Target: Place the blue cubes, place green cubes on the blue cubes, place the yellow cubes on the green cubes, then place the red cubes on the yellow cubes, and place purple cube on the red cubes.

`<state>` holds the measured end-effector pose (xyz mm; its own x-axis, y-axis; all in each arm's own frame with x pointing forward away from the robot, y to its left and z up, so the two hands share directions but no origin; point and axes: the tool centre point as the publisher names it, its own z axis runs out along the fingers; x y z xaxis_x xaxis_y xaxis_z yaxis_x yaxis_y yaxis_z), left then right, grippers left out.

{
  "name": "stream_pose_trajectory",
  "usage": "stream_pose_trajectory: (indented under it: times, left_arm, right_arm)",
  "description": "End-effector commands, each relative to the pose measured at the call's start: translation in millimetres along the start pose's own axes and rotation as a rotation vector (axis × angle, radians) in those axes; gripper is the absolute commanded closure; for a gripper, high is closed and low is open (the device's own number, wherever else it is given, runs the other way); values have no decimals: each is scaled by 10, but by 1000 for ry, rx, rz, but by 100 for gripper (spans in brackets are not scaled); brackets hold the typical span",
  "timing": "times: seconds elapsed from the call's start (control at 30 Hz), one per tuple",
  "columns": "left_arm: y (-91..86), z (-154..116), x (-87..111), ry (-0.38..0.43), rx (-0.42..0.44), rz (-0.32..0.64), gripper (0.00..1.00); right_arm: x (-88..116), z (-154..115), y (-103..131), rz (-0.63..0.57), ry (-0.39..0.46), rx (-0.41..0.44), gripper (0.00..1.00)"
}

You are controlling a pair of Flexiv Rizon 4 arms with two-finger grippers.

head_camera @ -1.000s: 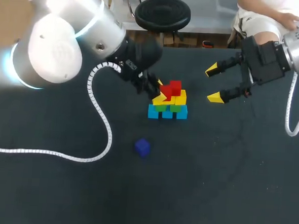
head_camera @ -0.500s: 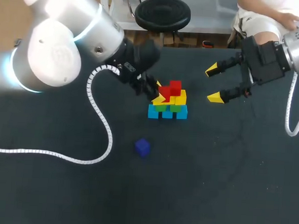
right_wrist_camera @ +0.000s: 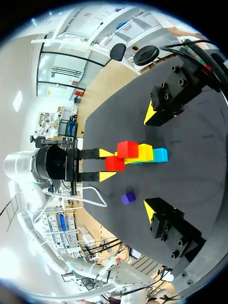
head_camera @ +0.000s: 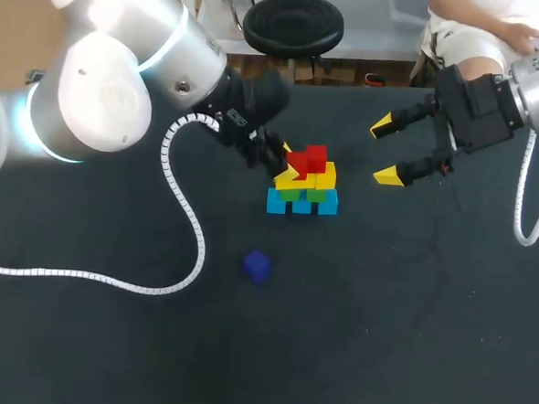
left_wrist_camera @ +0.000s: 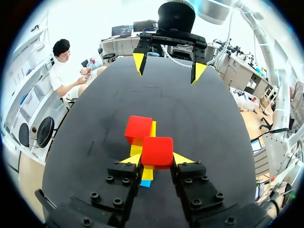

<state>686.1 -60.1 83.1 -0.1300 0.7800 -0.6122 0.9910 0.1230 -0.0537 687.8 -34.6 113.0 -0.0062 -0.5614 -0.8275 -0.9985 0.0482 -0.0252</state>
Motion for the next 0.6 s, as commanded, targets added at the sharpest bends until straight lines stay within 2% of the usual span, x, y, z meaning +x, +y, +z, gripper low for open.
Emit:
stream_pose_trajectory:
  times: [0.03,0.6]
  left_arm:
    - [24,-1,21,-6,1,0,100]
    - [149,-22,20,11,3,0,100]
  right_arm:
    - [2,-3,8,-1,-1,2,0]
    - [2,-3,8,-1,-1,2,0]
